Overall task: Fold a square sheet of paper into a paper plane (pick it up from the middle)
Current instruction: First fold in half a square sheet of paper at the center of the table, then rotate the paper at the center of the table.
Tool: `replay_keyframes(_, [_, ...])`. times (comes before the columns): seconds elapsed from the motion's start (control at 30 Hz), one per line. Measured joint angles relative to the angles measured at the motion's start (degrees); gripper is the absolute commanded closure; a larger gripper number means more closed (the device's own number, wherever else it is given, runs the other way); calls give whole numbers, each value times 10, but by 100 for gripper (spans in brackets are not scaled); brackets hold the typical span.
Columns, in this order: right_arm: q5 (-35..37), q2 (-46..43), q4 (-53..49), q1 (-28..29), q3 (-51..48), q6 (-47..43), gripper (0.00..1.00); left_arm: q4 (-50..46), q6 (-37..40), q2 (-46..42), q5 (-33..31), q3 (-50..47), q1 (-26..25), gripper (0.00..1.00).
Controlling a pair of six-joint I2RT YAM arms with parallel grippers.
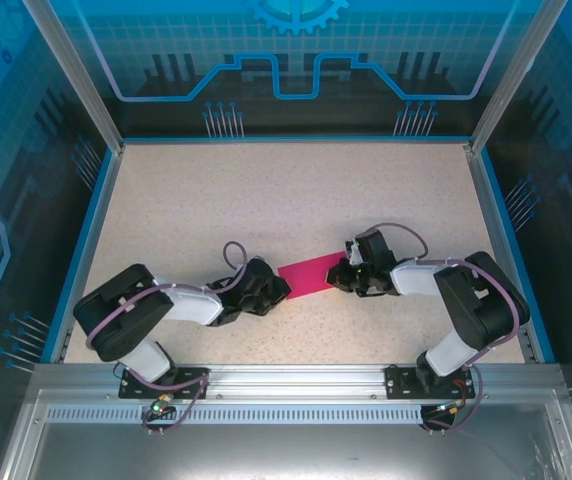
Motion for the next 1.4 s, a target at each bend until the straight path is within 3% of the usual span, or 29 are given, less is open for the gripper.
replay_keyframes(0.13, [57,-11,-82,3,44,-38,99,-125,54,-59,0,21,48,53])
replay_keyframes(0.23, [90,-14,-137,31,95,-59,91,-236,104,-100,-2,70,81,36])
replay_keyframes(0.4, [133,5,-188,108,194,-76,77,-371,177,-130,0,196,121,21])
replay_keyframes(0.57, [166,92,-224,160,293,-80,74,-458,224,-121,1,260,154,8])
replay_keyframes(0.83, [196,209,-292,208,380,-83,78,-529,241,-100,5,270,201,1])
replay_keyframes(1.1, [170,169,-283,237,321,-162,80,-546,255,-77,25,270,220,1])
replay_keyframes(1.27, [154,97,-314,222,254,-191,63,-548,271,-68,31,270,220,1])
replay_keyframes(1.4, [177,43,-326,164,238,-151,54,-548,283,-60,42,270,220,1])
